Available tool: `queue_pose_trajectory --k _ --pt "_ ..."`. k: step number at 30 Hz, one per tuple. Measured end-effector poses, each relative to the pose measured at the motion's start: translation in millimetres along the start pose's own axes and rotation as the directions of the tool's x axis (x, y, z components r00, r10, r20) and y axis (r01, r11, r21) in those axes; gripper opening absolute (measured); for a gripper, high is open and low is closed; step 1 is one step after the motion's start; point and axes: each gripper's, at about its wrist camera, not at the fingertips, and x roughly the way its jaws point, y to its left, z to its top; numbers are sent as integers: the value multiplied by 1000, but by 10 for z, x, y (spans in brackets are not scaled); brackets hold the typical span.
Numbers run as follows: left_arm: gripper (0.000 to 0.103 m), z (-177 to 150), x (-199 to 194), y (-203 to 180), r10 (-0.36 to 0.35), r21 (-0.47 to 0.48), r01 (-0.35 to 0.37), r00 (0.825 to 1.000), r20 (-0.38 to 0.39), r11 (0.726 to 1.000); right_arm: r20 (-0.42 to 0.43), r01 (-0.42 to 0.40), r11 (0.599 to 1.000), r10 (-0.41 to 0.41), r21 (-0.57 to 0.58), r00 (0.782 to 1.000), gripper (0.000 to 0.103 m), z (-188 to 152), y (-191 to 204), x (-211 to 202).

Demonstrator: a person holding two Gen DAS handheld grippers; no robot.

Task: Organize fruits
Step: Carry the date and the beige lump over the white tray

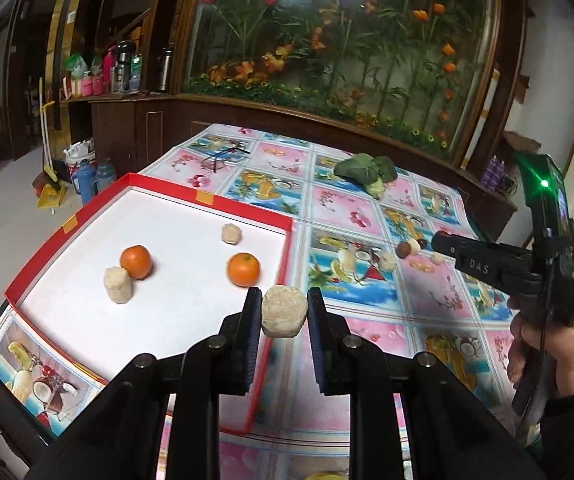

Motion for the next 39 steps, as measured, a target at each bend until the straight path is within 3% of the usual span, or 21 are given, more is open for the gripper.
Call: queue_pose_trajectory --k 4,12,20,39 --pt "21 57 -11 209 14 -40 -14 1000 10 999 13 -1 1000 1 -2 1000 25 23 122 -33" --pt "21 182 -14 670 93 -122 -89 995 26 989 27 28 998 -30 61 999 25 -98 -62 -182" --pt "21 226 79 1057 191 -187 -192 981 -21 963 32 -28 998 26 62 999 25 -195 -37 -164" --pt "21 253 239 1162 292 -158 -303 952 -92 940 30 -138 989 136 49 990 25 -226 153 -16"
